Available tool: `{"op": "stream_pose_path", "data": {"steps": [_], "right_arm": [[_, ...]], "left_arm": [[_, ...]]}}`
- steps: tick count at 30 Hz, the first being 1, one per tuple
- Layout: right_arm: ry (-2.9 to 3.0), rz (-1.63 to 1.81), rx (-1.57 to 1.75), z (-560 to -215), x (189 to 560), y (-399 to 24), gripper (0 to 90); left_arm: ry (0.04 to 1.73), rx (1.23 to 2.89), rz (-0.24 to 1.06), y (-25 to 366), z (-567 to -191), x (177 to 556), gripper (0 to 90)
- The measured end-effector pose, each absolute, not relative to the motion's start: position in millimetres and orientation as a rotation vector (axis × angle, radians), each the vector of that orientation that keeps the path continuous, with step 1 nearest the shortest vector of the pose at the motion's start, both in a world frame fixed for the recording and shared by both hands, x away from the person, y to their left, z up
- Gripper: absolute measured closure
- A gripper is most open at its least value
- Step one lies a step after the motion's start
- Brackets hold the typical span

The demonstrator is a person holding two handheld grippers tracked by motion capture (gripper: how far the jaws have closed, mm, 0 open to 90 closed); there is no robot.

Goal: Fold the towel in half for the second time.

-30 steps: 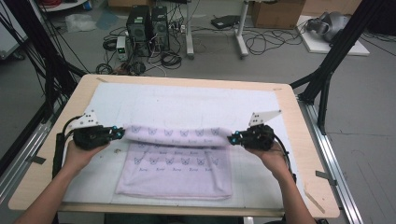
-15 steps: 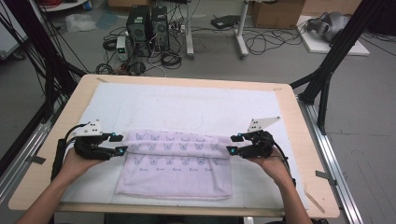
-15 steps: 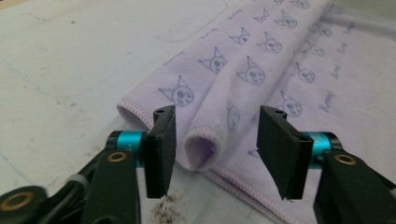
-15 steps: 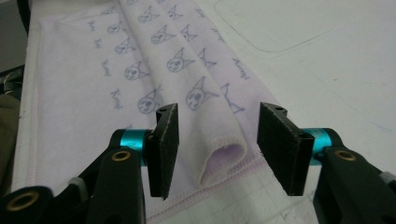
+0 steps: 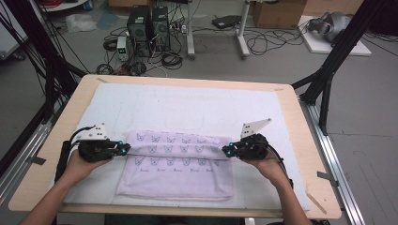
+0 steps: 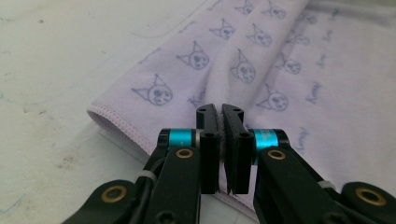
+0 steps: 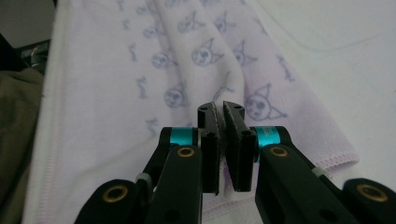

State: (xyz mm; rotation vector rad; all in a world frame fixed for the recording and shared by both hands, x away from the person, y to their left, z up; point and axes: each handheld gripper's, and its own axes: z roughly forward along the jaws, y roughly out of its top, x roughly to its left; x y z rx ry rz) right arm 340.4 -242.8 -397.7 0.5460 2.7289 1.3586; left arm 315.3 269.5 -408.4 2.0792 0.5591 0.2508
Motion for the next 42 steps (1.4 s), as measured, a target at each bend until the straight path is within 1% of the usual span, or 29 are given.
{"op": "stream_pose_path", "data": {"steps": [5, 9, 10, 12, 13, 15, 17, 21, 27, 30, 31, 32, 35, 40, 42], "right_arm": [[2.691, 1.418, 0.473, -379, 306, -254, 85.7], [2.745, 1.450, 0.401, -382, 274, -256, 84.0], [2.771, 1.444, 0.395, -384, 268, -256, 80.7], [2.789, 1.481, 0.402, -387, 263, -258, 72.5], [2.777, 1.487, 0.407, -387, 263, -260, 68.6], [2.752, 1.528, 0.434, -386, 268, -261, 66.5], [2.745, 1.489, 0.450, -385, 274, -258, 64.3], [2.693, 1.408, 0.511, -390, 295, -250, 60.0], [2.627, 1.358, 0.626, -397, 326, -254, 54.1], [2.596, 1.357, 0.641, -401, 338, -255, 51.5], [2.597, 1.359, 0.655, -404, 341, -254, 49.9], [2.599, 1.351, 0.670, -408, 346, -254, 48.5], [2.610, 1.352, 0.699, -416, 355, -253, 45.5], [2.657, 1.333, 0.751, -430, 365, -251, 44.2], [2.684, 1.316, 0.755, -434, 367, -250, 47.1]], "left_arm": [[0.516, 2.065, 0.280, 279, -394, 278, 85.6], [0.476, 2.092, 0.229, 282, -397, 249, 84.5], [0.458, 2.105, 0.207, 281, -399, 242, 81.9], [0.464, 2.115, 0.197, 280, -401, 236, 68.4], [0.471, 2.115, 0.186, 279, -401, 236, 63.7], [0.477, 2.114, 0.193, 280, -401, 240, 61.4], [0.498, 2.103, 0.205, 279, -401, 247, 58.7], [0.536, 2.090, 0.241, 276, -403, 266, 56.9], [0.596, 2.084, 0.296, 266, -410, 298, 55.7], [0.615, 2.083, 0.304, 259, -413, 315, 54.0], [0.615, 2.083, 0.304, 259, -413, 315, 53.1], [0.633, 2.081, 0.294, 255, -416, 327, 52.4], [0.665, 2.073, 0.280, 254, -423, 340, 50.4], [0.730, 2.090, 0.278, 253, -433, 349, 42.8], [0.743, 2.109, 0.263, 252, -437, 352, 43.4]]}}
